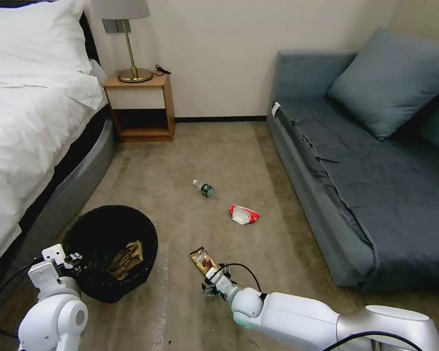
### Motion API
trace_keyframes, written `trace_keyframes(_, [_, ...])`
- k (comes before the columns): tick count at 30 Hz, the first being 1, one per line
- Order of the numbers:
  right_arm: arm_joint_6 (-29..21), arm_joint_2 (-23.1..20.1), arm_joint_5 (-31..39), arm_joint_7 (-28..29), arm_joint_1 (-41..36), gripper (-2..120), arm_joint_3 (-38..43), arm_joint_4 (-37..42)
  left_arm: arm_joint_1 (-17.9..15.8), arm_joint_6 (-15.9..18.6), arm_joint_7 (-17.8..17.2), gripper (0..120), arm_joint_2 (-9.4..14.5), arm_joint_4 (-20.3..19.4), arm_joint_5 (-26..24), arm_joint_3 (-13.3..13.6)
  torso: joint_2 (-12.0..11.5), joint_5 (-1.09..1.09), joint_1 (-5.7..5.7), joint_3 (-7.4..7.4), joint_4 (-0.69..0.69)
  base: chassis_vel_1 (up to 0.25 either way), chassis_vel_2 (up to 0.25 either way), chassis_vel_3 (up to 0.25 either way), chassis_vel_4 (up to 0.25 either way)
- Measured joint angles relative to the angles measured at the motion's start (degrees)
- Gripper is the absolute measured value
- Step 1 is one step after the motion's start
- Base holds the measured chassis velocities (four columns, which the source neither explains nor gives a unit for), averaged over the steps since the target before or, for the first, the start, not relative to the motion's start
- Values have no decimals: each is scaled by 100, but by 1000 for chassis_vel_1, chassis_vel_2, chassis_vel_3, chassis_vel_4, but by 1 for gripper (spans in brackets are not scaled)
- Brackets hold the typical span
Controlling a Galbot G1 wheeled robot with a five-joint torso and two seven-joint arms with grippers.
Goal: Pick up the trash bin, then pick up the garbage on the floor and place it into the trash bin.
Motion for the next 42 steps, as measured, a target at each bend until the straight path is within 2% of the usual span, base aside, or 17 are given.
trace_keyframes(7, [173, 186, -121, -106, 2, 99, -42, -534, 52, -6, -4, 2, 28, -87, -3, -32, 0, 0, 0, 0, 0, 0, 0, 0, 0])
trace_keyframes(9, [219, 250, -173, -120, 0, 91, -42, -667, 66, -11, -4, 2, 43, -101, -10, -47, 0, 0, 0, 0, 0, 0, 0, 0, 0])
trace_keyframes(10, [219, 250, -173, -120, 0, 91, -42, -667, 66, -11, -4, 2, 43, -101, -10, -47, 0, 0, 0, 0, 0, 0, 0, 0, 0])
trace_keyframes(12, [242, 270, -190, -127, 0, 85, -42, -716, 71, -15, -5, 2, 47, -106, -12, -54, 0, 1, 0, 0, 0, 0, 0, 0, 0])
trace_keyframes(14, [251, 273, -197, -146, 0, 71, -42, -722, 75, -27, -3, 2, 49, -109, -15, -56, 0, 1, 0, 0, 1, 0, 0, 0, 0])
trace_keyframes(16, [251, 273, -197, -148, 0, 69, -42, -721, 75, -28, -4, 2, 49, -109, -16, -56, 0, 1, 0, 0, 1, 0, 0, 0, 0])
trace_keyframes(24, [250, 224, -228, -149, -29, 36, -19, -736, 87, -34, 0, 2, 48, -135, -19, -45, 0, -1, 0, 0, 0, 0, 0, 0, 0])
trace_keyframes(25, [250, 224, -228, -149, -29, 36, -19, -736, 87, -34, 0, 2, 48, -135, -19, -45, 0, -1, 0, 0, 0, 0, 0, 0, 0])
trace_keyframes(29, [260, 218, -273, -163, -41, 19, -6, -765, 117, -54, 3, 2, 38, -162, -19, -41, 0, 0, 0, 0, 0, 0, 0, 0, 0])
trace_keyframes(30, [260, 218, -273, -163, -41, 19, -6, -765, 117, -54, 3, 2, 38, -162, -19, -41, 0, 0, 0, 0, 0, 0, 0, 0, 0])
trace_keyframes(34, [322, 221, -361, -188, -67, 0, 14, -815, 141, -87, 11, 2, 14, -166, -17, -38, 0, 0, 0, 0, -1, 0, 0, 0, 0])
trace_keyframes(42, [375, 149, -388, -152, -69, 0, 93, -681, 156, -111, 14, 2, 9, -169, -14, -57, 0, 0, 0, 0, 0, 0, 0, 0, 0])
